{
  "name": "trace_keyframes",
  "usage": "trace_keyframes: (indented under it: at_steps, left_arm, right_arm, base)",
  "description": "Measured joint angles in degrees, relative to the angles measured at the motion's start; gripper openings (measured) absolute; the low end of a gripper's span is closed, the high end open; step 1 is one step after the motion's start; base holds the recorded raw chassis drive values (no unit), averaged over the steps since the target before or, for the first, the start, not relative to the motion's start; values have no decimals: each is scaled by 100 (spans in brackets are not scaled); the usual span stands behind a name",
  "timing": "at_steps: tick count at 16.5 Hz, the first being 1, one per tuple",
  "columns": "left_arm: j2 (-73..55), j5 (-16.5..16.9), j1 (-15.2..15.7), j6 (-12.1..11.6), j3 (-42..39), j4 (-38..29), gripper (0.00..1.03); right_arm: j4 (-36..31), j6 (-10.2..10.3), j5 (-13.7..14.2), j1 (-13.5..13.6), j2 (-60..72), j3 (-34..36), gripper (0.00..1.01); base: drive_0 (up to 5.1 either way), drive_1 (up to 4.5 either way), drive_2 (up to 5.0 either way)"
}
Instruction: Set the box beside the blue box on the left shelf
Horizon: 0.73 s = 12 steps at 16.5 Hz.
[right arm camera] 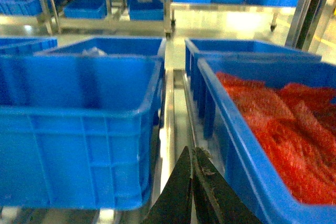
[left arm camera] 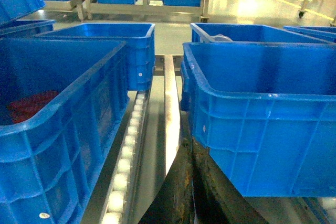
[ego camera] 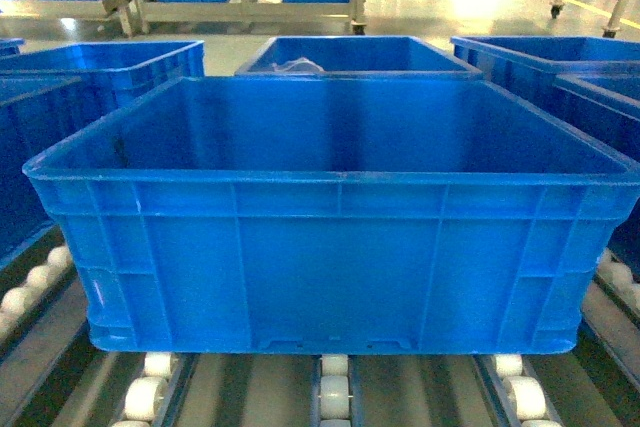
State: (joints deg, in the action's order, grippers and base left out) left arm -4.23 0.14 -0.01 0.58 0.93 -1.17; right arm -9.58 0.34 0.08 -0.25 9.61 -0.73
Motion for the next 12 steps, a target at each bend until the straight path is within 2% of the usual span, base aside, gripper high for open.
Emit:
trace_keyframes:
  at_steps: [1,2,6,7,12]
  left_arm:
    - [361,-4,0,-2,0,48,3]
    - [361,2,13,-9,0,203,3]
    - [361,-17,0,-17,0,153,3]
    - [361,-17,0,-15,0,149,7]
    - [361,-17,0,-15,0,151,77]
  right_arm:
    - [887,0,-28,-2,-570,-2,2]
    - [903,0,-22,4,-935,-2,2]
    - [986,0,-9,24,-929,0,2]
    - [986,-7,-9,24,-929,0,9]
    - [988,-7,-11,24,-929,0,79]
  base:
    - [0,0,0]
    - [0,0,0]
    - [0,0,0]
    - [0,0,0]
    - [0,0,0]
